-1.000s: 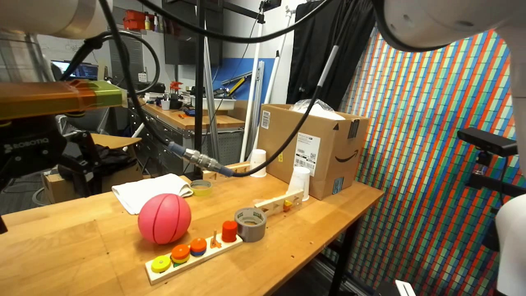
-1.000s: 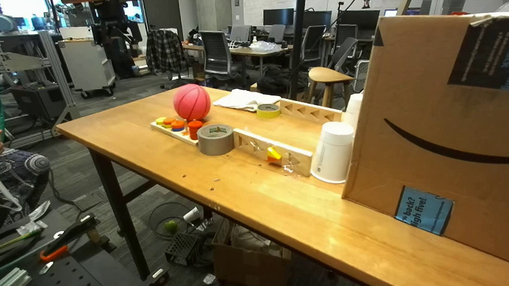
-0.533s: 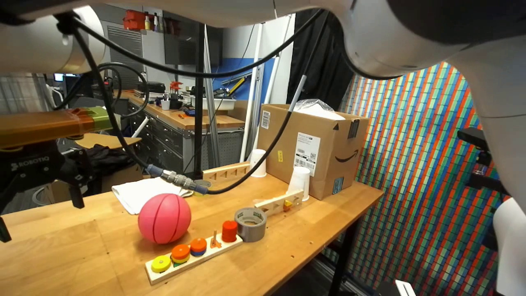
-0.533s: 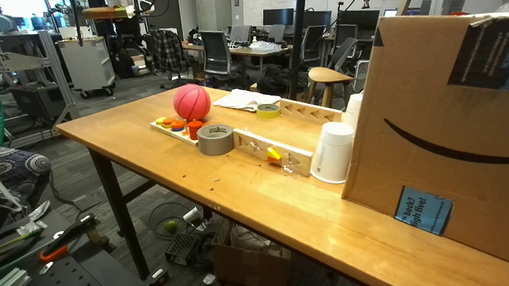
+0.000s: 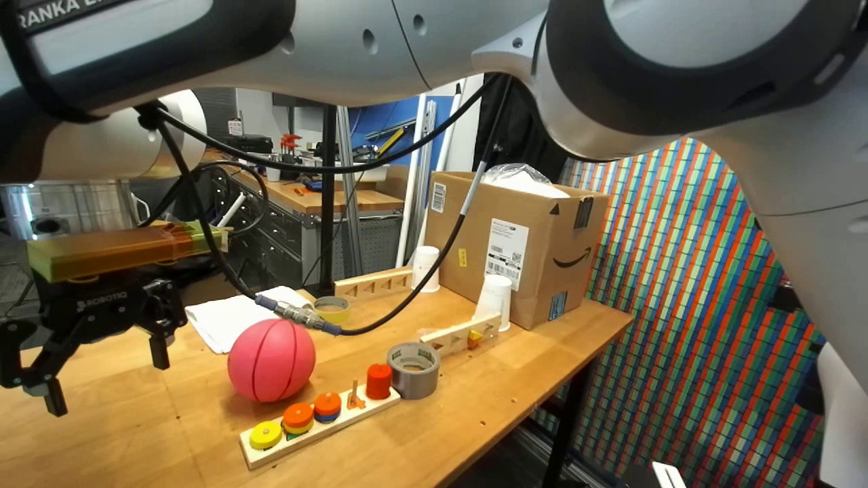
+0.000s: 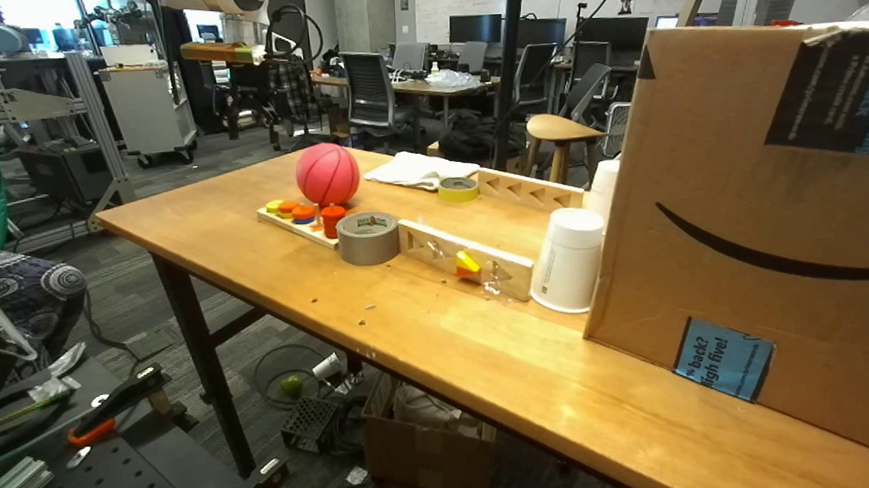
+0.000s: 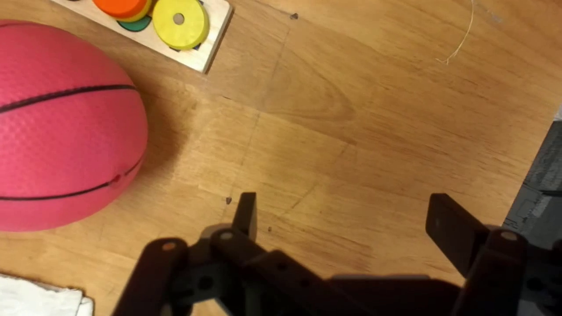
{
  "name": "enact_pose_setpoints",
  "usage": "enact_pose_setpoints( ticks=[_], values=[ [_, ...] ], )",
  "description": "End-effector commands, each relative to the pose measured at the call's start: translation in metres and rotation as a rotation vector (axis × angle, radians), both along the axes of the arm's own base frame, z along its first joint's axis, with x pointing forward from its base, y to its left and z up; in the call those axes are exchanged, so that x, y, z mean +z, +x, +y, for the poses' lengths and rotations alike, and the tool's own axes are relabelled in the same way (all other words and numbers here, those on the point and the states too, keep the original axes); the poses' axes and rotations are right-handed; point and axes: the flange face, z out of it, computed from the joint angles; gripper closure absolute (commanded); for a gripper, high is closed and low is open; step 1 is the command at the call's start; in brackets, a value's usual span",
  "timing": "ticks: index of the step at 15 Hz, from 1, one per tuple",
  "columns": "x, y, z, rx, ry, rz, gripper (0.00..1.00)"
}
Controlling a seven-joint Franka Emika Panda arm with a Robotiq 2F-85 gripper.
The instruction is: Move the ball to the right
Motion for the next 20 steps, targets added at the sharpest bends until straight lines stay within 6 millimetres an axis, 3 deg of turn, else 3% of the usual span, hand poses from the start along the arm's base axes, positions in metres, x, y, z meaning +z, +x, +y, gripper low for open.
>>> enact_pose_setpoints(
  ticks=[1, 16, 18, 20],
  values=[
    [0.012, 0.012, -0.015, -0.031, 0.053, 0.007, 0.00],
    [-0.035, 0.026, -0.067, -0.096, 0.056, 0.096, 0.00],
    [-0.039, 0.030, -0.081, -0.114, 0.037, 0.095, 0.00],
    [-0.028, 0.038, -0.107, -0.148, -0.003, 0.069, 0.00]
  ],
)
